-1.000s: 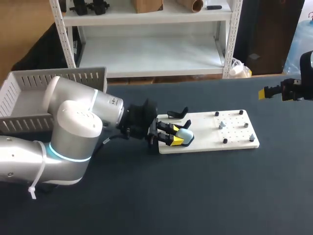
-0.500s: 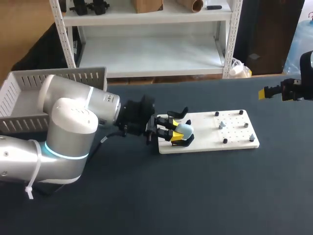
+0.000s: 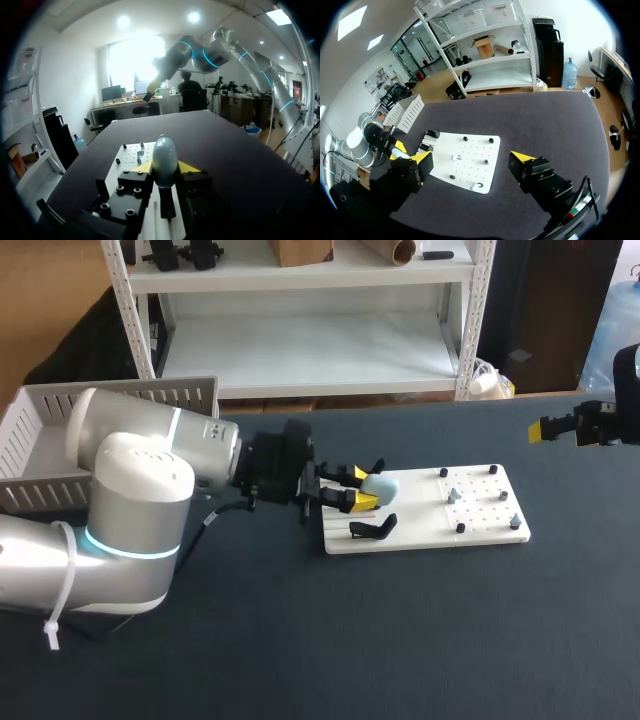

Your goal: Pick up each earbud case from the left stands, insert the matching earbuds, close the lid, and place the case in the box.

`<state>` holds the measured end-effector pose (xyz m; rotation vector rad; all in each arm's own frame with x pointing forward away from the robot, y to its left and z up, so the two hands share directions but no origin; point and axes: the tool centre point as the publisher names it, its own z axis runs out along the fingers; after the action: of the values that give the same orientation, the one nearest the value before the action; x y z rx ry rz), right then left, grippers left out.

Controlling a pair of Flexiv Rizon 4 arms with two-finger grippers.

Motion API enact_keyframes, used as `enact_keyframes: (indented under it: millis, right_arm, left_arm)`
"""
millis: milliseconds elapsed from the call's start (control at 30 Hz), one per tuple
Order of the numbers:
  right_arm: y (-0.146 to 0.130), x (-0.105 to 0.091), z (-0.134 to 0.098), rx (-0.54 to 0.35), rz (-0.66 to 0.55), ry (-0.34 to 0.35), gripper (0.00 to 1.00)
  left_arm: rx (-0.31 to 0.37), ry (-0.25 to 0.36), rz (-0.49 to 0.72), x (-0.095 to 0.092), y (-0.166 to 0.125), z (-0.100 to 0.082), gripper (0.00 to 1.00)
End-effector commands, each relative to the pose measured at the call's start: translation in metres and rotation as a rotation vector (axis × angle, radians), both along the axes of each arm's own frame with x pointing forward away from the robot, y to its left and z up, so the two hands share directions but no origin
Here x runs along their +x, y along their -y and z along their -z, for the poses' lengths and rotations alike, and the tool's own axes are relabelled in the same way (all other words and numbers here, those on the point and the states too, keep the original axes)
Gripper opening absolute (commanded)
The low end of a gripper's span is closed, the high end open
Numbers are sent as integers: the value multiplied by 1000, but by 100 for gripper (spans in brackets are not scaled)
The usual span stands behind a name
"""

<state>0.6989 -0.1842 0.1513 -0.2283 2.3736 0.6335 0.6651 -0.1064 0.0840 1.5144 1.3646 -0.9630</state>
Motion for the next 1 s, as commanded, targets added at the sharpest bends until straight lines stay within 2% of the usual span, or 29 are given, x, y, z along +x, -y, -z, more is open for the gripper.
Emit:
enact_keyframes:
  millis: [33, 633, 833, 1000]
  right_arm:
    - [1, 1, 1, 4, -5, 0, 100]
    - [1, 1, 1, 4, -5, 0, 100]
    - [1, 1, 1, 4, -5, 0, 100]
    - [1, 1, 1, 4, -5, 0, 100]
  left_arm:
    - [-3, 3, -2, 0, 0, 1, 0]
    - [-3, 3, -2, 0, 0, 1, 0]
    - [-149, -9, 21, 5, 10, 1, 0]
    - [-175, -7, 58, 8, 20, 1, 0]
